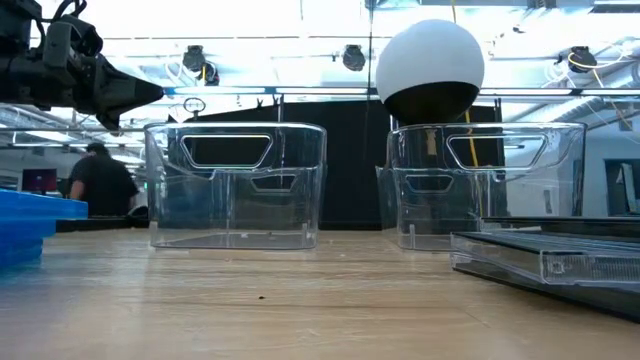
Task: Pick & place jewel cases by type
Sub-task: Put the black cd case into the right transparent bin
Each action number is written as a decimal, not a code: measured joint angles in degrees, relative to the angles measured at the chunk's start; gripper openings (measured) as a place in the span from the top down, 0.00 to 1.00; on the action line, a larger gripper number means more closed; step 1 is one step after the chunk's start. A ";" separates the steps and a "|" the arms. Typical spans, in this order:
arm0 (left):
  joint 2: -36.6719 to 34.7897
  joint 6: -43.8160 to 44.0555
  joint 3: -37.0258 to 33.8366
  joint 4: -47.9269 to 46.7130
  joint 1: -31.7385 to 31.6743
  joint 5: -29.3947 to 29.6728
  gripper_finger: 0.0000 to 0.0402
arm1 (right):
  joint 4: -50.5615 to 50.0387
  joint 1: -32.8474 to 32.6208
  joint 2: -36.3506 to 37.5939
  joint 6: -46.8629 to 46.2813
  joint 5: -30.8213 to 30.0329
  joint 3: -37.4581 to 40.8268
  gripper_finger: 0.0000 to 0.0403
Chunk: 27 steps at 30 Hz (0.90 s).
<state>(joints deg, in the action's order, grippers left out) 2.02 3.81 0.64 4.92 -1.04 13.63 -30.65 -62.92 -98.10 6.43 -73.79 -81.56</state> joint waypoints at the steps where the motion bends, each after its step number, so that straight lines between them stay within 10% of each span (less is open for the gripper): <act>1: 0.00 -0.02 0.00 0.01 0.02 0.00 0.94 | 0.59 -0.46 -1.40 -0.68 0.06 -0.17 0.88; 12: 0.00 4.26 0.00 0.07 0.01 0.00 0.94 | -2.78 -2.72 -12.26 -8.32 1.35 -0.22 0.62; 27: 0.00 4.09 0.00 0.03 0.01 0.01 0.94 | -24.17 -2.09 -15.44 -32.94 31.21 -0.24 0.45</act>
<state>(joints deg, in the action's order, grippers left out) 2.02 7.90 0.64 4.95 -1.03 13.63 -54.81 -65.01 -113.54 -26.51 -42.58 -81.80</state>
